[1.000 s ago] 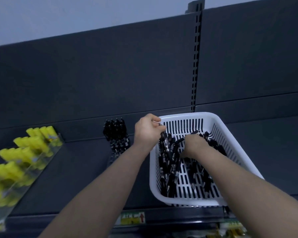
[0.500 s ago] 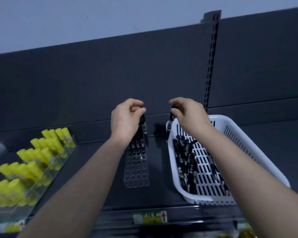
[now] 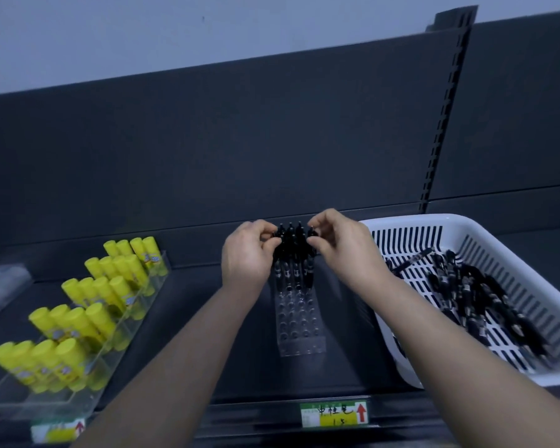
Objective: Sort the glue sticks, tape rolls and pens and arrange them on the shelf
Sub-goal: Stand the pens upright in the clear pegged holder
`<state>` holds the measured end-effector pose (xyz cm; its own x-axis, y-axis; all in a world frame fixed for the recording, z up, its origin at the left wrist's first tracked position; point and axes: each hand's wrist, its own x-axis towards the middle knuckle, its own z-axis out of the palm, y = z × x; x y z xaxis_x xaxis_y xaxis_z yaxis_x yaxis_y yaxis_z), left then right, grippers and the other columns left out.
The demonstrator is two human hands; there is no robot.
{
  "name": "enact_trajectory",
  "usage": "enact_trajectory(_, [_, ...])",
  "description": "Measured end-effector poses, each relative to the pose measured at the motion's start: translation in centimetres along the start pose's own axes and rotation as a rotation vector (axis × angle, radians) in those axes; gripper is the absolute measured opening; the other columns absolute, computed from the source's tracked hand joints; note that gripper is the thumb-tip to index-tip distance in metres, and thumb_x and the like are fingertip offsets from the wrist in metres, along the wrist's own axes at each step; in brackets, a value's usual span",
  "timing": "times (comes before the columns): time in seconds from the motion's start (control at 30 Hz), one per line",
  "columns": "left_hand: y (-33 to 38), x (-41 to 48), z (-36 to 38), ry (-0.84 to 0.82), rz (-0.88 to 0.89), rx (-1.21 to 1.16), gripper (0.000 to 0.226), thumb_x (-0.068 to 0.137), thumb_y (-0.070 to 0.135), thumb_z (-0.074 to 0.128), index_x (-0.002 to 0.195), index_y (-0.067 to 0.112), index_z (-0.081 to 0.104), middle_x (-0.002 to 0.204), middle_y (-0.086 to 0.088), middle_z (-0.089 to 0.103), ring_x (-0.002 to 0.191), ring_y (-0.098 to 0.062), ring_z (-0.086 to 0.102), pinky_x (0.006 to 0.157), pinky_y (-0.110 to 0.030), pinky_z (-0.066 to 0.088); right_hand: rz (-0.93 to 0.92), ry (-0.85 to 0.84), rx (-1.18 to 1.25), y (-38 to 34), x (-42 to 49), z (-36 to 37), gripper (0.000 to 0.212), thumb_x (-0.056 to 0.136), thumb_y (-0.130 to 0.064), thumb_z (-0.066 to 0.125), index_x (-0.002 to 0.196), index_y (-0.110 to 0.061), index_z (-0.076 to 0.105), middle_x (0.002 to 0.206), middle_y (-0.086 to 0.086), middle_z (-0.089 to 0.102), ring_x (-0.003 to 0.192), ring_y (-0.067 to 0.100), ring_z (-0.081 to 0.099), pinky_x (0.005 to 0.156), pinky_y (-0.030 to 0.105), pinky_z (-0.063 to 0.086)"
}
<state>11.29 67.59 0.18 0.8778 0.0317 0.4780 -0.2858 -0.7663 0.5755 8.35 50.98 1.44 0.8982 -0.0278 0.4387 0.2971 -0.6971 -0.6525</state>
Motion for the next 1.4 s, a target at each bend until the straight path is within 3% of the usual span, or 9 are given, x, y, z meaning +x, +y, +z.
enact_trajectory(0.13, [-0.7, -0.5, 0.5, -0.054, 0.001, 0.053, 0.018, 0.085, 0.02, 0.072, 0.103, 0.019, 0.068, 0.089, 0.008, 0.064, 0.08, -0.006, 0.059, 0.077, -0.017, 0.046, 0.001, 0.011, -0.016, 0.4, -0.2, 0.5, 0.016, 0.084, -0.017, 0.07, 0.099, -0.02, 0.063, 0.09, -0.005, 0.068, 0.086, 0.012, 0.063, 0.083, 0.031, 0.051])
enact_trajectory(0.37, [-0.8, -0.7, 0.2, -0.065, 0.022, 0.052, 0.013, 0.083, 0.017, 0.073, 0.091, 0.018, 0.062, 0.082, 0.01, 0.061, 0.075, -0.009, 0.06, 0.074, -0.027, 0.053, -0.014, 0.036, -0.002, -0.3, -0.1, 0.9, 0.016, 0.084, -0.018, 0.07, 0.098, -0.022, 0.064, 0.089, -0.01, 0.066, 0.084, 0.008, 0.061, 0.082, 0.027, 0.05])
enact_trajectory(0.63, [-1.5, -0.9, -1.1, -0.116, -0.017, 0.005, 0.024, 0.083, 0.022, 0.074, 0.103, 0.018, 0.062, 0.089, 0.008, 0.062, 0.077, -0.007, 0.059, 0.078, -0.022, 0.049, -0.052, 0.038, -0.004, -1.6, 0.8, 2.7, 0.016, 0.084, -0.019, 0.069, 0.099, -0.022, 0.063, 0.085, -0.013, 0.062, 0.08, 0.007, 0.058, 0.079, 0.026, 0.049])
enact_trajectory(0.83, [-2.1, -0.2, -2.4, -0.112, -0.038, 0.067, 0.023, 0.086, 0.022, 0.07, 0.108, 0.019, 0.064, 0.102, 0.005, 0.068, 0.097, -0.012, 0.063, 0.088, -0.033, 0.051, -0.063, -0.007, -0.08, -2.1, 1.2, 4.2, 0.019, 0.085, -0.02, 0.068, 0.103, -0.021, 0.062, 0.094, -0.008, 0.067, 0.088, 0.012, 0.063, 0.083, 0.034, 0.05])
enact_trajectory(0.97, [-2.8, -0.1, -2.9, -0.113, -0.041, 0.134, 0.027, 0.087, 0.026, 0.068, 0.113, 0.021, 0.063, 0.114, 0.006, 0.066, 0.108, -0.014, 0.06, 0.091, -0.032, 0.048, -0.058, -0.011, -0.108, -2.3, 1.3, 4.2, 0.023, 0.085, -0.019, 0.068, 0.106, -0.02, 0.058, 0.094, -0.007, 0.066, 0.086, 0.013, 0.061, 0.08, 0.03, 0.048])
enact_trajectory(1.4, [-2.9, -0.6, -3.7, -0.122, 0.008, 0.171, 0.026, 0.091, 0.021, 0.062, 0.117, 0.021, 0.061, 0.12, 0.005, 0.063, 0.115, -0.014, 0.053, 0.094, -0.029, 0.043, 0.05, -0.153, -0.148, -0.4, -0.1, 6.1, 0.033, 0.084, -0.016, 0.069, 0.111, -0.018, 0.05, 0.097, -0.003, 0.066, 0.092, 0.019, 0.063, 0.079, 0.033, 0.049])
